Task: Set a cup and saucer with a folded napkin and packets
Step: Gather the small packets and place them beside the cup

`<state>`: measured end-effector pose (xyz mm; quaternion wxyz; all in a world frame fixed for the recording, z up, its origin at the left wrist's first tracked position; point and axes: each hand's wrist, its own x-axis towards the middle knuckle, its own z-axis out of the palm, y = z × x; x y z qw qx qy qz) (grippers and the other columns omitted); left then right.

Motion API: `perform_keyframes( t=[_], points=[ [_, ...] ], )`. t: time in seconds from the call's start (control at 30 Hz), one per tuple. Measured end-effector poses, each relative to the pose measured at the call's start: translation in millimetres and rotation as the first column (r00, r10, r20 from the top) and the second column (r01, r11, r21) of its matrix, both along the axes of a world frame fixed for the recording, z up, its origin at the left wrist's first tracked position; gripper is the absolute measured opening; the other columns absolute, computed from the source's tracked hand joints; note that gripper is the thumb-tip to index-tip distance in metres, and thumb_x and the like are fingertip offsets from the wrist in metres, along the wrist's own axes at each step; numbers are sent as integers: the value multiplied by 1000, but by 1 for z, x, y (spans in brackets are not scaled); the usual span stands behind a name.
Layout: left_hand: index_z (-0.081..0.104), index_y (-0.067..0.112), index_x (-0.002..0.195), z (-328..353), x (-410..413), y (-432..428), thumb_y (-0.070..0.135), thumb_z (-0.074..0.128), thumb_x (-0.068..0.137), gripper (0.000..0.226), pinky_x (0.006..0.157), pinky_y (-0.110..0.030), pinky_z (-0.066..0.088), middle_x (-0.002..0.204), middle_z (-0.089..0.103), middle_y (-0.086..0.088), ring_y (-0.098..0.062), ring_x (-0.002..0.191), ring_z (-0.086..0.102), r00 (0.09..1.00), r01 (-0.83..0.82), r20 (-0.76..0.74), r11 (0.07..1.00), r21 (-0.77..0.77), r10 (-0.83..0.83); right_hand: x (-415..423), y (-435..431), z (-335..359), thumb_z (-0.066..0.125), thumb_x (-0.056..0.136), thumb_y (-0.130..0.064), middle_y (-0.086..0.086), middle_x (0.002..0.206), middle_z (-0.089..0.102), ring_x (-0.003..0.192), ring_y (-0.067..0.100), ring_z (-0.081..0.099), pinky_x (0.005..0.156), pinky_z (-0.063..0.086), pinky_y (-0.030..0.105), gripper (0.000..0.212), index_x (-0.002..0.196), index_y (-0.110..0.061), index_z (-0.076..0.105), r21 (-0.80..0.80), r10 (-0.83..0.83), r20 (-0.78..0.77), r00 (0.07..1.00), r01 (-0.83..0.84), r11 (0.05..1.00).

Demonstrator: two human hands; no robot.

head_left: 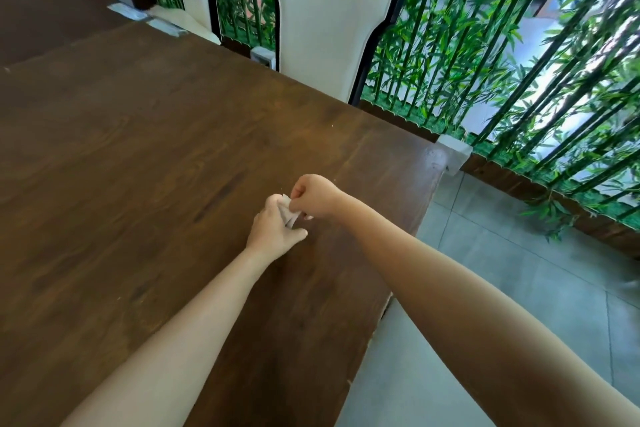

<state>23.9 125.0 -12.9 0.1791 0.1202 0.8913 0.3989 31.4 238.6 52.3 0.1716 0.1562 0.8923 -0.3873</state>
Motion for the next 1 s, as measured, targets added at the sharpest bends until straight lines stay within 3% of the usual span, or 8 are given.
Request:
perform_keyframes(
  t=[0.2,0.27,0.37,0.5,0.57,0.67,0.87,1.0],
  points=[
    [48,24,115,39,21,-1,13,65,76,43,62,-24,52,90,61,7,-17,84,66,986,-144,133,923,356,102,19,-14,58,50,74,1,16,69,57,65,23,52,62,43,32,12,63,-5,53,2,27,-96,995,-27,1000],
    [50,25,110,57,32,-1,7,66,76,42,59,-22,55,89,60,8,-12,79,65,977,-177,190,850,496,92,29,-17,76,50,74,1,16,68,57,64,23,52,61,43,32,12,68,-4,58,9,26,-149,988,-25,1000],
    [53,29,97,85,50,-5,3,64,79,33,58,-25,53,82,55,7,-8,69,58,969,-193,238,793,577,63,48,-27,103,53,82,-7,12,73,56,67,21,51,60,43,29,16,78,6,62,80,83,-252,964,-65,995],
    [62,22,79,125,76,-29,-7,60,80,29,45,-18,40,73,55,1,-8,60,52,870,-297,466,581,758,-162,78,-37,144,40,95,-13,10,97,63,74,12,51,71,45,26,29,101,0,66,207,225,-353,908,-158,965],
    [73,18,83,144,93,-47,-7,64,77,28,49,-20,45,73,62,-1,-10,65,59,837,-270,468,530,804,-283,97,-37,164,36,95,-10,3,109,64,84,11,57,76,47,24,33,110,-9,65,194,218,-407,887,-149,969],
    [73,15,98,166,123,-73,2,75,66,35,56,-22,49,78,65,-2,-13,75,64,833,-195,412,501,843,-370,128,-42,184,38,96,-17,-1,122,64,109,16,58,91,44,28,31,113,-17,65,275,339,-398,852,-241,931],
    [63,2,110,192,184,-133,3,72,70,41,53,-21,47,82,60,-9,-16,73,59,786,-209,409,423,882,-463,180,-91,207,49,93,-24,6,91,74,80,18,67,72,49,23,23,102,-22,70,278,554,-384,738,-480,832],
    [60,1,101,203,213,-175,0,60,77,24,53,-21,50,86,60,-11,-17,73,61,785,-225,424,429,875,-453,200,-131,220,59,89,-24,-23,70,62,58,-15,54,58,39,0,19,101,-18,72,285,640,-430,637,-577,765]
  ],
)
